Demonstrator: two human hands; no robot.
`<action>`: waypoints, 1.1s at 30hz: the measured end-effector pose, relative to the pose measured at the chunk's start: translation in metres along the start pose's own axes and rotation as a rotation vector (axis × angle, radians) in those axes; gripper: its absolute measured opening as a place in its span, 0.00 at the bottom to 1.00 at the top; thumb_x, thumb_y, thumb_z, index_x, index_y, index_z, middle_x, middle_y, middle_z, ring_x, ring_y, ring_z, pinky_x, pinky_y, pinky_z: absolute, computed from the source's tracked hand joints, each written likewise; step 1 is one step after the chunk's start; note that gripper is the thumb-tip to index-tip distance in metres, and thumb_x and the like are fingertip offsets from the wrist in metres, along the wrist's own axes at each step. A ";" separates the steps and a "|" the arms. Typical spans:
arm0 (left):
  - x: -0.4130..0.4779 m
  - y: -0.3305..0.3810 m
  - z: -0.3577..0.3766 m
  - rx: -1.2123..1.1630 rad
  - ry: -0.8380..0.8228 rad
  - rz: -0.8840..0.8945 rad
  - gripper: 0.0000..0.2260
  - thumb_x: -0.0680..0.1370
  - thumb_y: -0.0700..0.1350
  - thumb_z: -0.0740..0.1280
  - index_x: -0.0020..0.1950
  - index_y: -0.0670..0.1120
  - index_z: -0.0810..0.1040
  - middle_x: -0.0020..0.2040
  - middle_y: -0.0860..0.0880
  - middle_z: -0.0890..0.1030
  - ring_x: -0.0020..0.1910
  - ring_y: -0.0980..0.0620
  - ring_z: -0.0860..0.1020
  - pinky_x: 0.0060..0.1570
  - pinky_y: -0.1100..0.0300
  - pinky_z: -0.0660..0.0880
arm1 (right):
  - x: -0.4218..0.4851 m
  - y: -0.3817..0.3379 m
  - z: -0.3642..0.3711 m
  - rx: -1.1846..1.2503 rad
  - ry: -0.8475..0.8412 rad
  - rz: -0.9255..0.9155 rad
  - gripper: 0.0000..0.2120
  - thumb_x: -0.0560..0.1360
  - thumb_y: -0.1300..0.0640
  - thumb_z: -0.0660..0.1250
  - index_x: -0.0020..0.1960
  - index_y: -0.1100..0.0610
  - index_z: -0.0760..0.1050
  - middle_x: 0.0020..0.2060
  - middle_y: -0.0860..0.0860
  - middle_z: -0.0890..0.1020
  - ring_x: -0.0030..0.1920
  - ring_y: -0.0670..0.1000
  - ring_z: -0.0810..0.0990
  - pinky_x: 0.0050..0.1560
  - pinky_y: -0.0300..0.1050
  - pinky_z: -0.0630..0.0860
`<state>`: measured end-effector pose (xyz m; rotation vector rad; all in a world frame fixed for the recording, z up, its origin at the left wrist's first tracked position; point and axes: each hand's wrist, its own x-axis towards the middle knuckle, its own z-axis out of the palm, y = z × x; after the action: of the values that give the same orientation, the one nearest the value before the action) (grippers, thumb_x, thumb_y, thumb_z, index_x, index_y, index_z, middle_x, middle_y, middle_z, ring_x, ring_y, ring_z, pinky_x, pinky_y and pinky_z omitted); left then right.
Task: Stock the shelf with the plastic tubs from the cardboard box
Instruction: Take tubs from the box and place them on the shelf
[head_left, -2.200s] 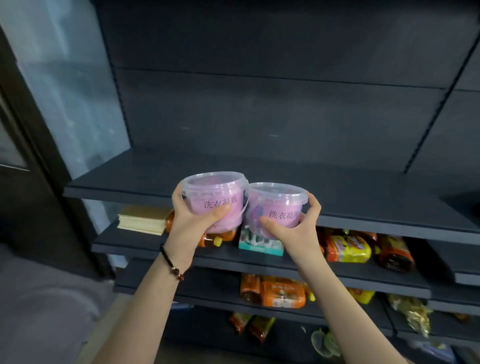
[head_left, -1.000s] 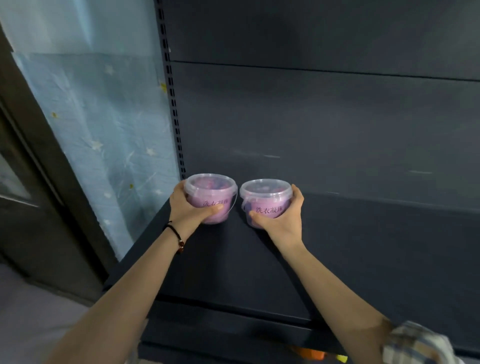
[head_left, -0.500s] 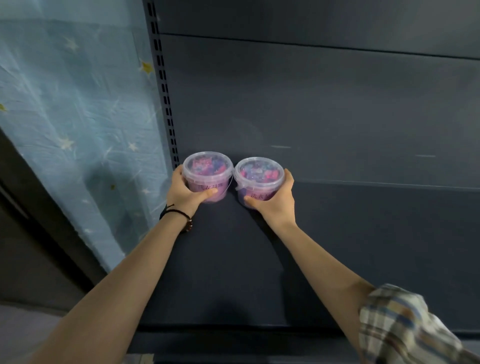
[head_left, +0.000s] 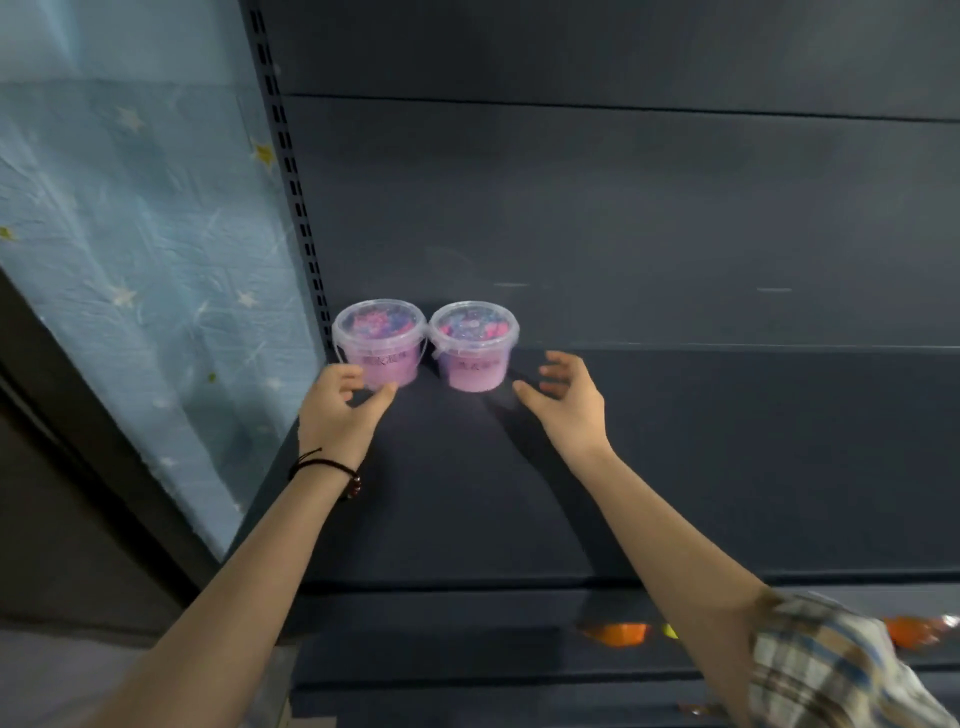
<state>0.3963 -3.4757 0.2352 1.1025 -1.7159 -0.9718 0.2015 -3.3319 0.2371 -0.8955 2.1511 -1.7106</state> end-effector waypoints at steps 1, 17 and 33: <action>-0.016 0.008 0.002 0.016 -0.028 0.020 0.13 0.70 0.51 0.75 0.50 0.51 0.75 0.49 0.50 0.79 0.53 0.48 0.78 0.55 0.55 0.74 | -0.010 0.000 -0.017 -0.002 0.001 -0.016 0.27 0.70 0.54 0.75 0.66 0.54 0.71 0.54 0.48 0.79 0.54 0.48 0.79 0.49 0.29 0.74; -0.353 0.145 0.187 -0.027 -0.432 0.295 0.18 0.74 0.58 0.69 0.61 0.57 0.72 0.58 0.56 0.75 0.55 0.57 0.74 0.50 0.64 0.69 | -0.229 0.103 -0.423 -0.288 0.167 0.048 0.35 0.67 0.41 0.74 0.69 0.48 0.67 0.56 0.44 0.76 0.54 0.46 0.76 0.45 0.34 0.71; -0.558 0.089 0.491 0.163 -0.999 -0.017 0.21 0.72 0.57 0.72 0.61 0.55 0.71 0.59 0.53 0.74 0.54 0.51 0.74 0.52 0.53 0.74 | -0.295 0.325 -0.648 -0.296 0.313 0.530 0.29 0.69 0.52 0.76 0.67 0.54 0.70 0.54 0.50 0.79 0.53 0.49 0.78 0.55 0.49 0.78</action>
<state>0.0526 -2.8473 0.0166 0.7463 -2.6011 -1.5678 -0.0220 -2.6032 0.0588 -0.0754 2.5829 -1.3518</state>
